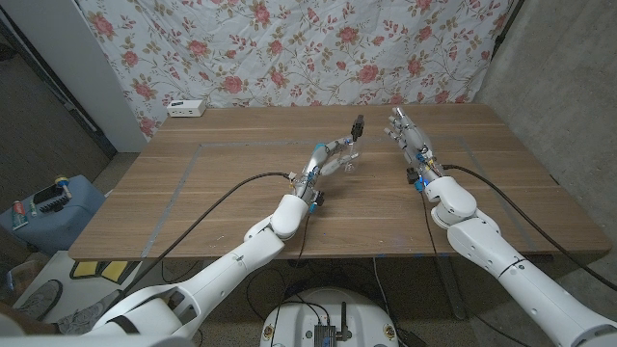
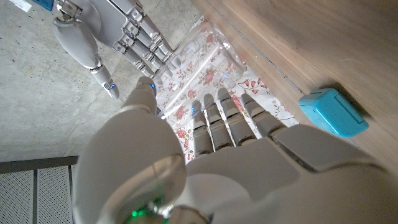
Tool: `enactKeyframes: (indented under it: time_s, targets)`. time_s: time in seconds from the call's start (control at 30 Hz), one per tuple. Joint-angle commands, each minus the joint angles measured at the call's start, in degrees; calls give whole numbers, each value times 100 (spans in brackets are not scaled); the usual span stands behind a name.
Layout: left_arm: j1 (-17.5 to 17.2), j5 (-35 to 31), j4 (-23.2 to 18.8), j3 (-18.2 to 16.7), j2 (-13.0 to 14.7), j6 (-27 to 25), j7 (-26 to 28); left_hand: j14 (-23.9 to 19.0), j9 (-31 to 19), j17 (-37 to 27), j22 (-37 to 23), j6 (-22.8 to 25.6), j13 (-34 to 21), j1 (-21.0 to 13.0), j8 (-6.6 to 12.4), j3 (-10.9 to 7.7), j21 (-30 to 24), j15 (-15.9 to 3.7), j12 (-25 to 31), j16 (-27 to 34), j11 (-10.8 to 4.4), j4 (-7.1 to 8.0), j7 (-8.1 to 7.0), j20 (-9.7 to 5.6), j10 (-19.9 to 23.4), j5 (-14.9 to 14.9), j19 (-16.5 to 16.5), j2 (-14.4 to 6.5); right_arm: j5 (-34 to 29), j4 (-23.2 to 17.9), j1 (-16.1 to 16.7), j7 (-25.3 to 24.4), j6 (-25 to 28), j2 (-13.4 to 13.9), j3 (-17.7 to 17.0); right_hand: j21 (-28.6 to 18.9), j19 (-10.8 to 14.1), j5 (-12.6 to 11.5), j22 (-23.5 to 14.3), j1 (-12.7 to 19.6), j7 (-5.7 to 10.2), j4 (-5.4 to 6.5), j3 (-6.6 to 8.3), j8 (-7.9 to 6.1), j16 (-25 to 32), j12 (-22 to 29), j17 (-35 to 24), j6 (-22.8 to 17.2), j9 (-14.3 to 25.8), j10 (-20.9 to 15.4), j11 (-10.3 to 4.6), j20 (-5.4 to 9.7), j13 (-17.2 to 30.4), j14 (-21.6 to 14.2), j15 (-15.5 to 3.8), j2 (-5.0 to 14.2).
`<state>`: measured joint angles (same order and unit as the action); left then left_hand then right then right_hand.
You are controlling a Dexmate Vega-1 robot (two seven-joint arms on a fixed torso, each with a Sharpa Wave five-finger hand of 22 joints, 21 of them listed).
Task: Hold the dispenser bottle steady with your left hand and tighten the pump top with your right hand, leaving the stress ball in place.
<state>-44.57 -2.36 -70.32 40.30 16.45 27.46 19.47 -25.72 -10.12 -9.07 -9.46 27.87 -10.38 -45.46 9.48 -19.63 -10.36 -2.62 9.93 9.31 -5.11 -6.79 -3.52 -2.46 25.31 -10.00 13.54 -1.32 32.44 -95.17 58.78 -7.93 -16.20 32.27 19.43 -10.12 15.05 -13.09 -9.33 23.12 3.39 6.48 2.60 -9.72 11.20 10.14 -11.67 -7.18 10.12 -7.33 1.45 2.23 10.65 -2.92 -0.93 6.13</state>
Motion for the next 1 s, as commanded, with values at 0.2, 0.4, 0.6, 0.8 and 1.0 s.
enactKeyframes:
  time_s: [0.2, 0.4, 0.6, 0.8, 1.0]
  targets:
    - [143, -216, 195, 145, 61, -81, -29, 167, 0, -17, -24, -295, -10, 54, 4, 63, 15, -630, 8, 22, -53, -5, -60, -186, -226, -21, -148, -25, 27, 175, -54, 1, -77, -129, 78, 9, -105, -36, -16, -81, 1, 53, -16, 9, -15, -9, 13, 170, 6, 124, 28, 209, -9, 0, 46, 24]
    - [197, -223, 295, 195, 51, -89, -72, 258, 2, -18, -24, -376, -7, 68, 15, 84, 17, -618, 4, 21, -84, -10, -74, -221, -337, -25, -210, -46, 26, 213, -65, 1, -102, -148, 85, 4, -126, -41, -16, -99, -8, 57, -14, -12, -15, 0, 16, 171, 6, 140, 20, 227, -11, 9, 7, 46]
    - [239, -192, 399, 222, 13, -54, -90, 274, 4, -17, -23, -406, -5, 75, 25, 96, 11, -623, 18, 32, -87, -14, -83, -232, -357, -27, -229, -55, 21, 236, -76, -10, -118, -160, 86, 2, -153, -43, -16, -113, -13, 55, -18, -28, -15, 10, 22, 168, 5, 148, 5, 238, -12, 13, -5, 49]
    - [263, -198, 441, 234, -4, -53, -59, 236, 5, -17, -23, -291, -1, 82, 88, 117, -1, -657, 85, 63, -72, -26, -67, -291, -241, -30, -248, -73, 22, 257, -100, 1, -120, -161, 88, -3, -157, -44, -16, -123, -16, 53, -22, -39, -14, 18, 25, 162, 4, 149, 6, 239, -13, 13, -5, 49]
    - [247, -167, 412, 222, 1, -124, -42, 210, 6, -16, -22, -237, 0, 83, 109, 128, -10, -658, 105, 73, -58, -34, -61, -315, -197, -30, -247, -80, 42, 286, -116, 17, -121, -172, 90, -10, -162, -46, -16, -135, -25, 50, -25, -50, -11, 25, 29, 157, 4, 154, 5, 241, -14, 9, -16, 52]
